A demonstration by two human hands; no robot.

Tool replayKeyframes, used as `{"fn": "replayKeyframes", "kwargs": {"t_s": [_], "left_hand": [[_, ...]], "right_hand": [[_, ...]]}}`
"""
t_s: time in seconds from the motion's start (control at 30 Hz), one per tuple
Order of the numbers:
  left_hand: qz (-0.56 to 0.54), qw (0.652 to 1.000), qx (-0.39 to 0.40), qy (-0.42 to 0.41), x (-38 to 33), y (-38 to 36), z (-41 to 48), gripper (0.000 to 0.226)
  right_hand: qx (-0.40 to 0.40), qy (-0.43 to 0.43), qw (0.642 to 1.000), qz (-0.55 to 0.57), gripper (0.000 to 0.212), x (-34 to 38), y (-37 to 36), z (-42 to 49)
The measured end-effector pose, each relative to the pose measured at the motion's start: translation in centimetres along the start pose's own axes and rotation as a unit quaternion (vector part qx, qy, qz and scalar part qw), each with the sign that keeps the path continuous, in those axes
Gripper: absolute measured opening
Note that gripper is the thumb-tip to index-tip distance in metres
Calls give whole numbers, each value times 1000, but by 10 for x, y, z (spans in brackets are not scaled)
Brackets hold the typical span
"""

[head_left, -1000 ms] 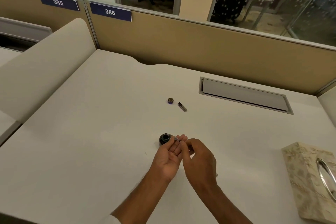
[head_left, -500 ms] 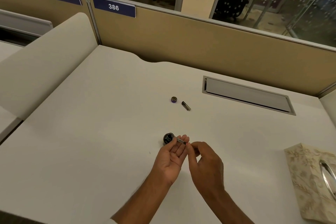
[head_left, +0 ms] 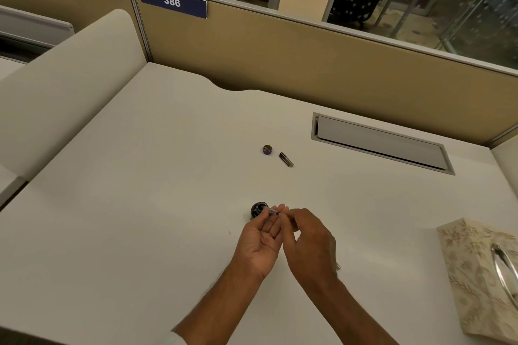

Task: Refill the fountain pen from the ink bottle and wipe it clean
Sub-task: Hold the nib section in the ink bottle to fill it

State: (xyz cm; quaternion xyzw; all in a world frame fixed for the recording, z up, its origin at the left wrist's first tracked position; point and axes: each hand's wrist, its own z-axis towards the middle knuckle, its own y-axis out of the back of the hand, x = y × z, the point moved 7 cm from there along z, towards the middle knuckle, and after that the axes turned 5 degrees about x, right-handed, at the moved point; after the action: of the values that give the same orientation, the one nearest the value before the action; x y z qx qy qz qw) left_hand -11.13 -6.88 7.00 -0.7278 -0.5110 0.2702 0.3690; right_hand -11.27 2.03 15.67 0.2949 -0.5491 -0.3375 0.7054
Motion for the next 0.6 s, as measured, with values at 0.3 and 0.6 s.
{"fn": "replayKeyframes", "kwargs": {"t_s": [0.3, 0.6], "left_hand": [[-31, 999, -15, 8, -1, 3, 7, 26], [-47, 999, -9, 22, -2, -2, 10, 18]], "right_hand": [[10, 16, 999, -26, 4, 4, -7, 11], [15, 31, 998, -50, 6, 4, -8, 18]]}}
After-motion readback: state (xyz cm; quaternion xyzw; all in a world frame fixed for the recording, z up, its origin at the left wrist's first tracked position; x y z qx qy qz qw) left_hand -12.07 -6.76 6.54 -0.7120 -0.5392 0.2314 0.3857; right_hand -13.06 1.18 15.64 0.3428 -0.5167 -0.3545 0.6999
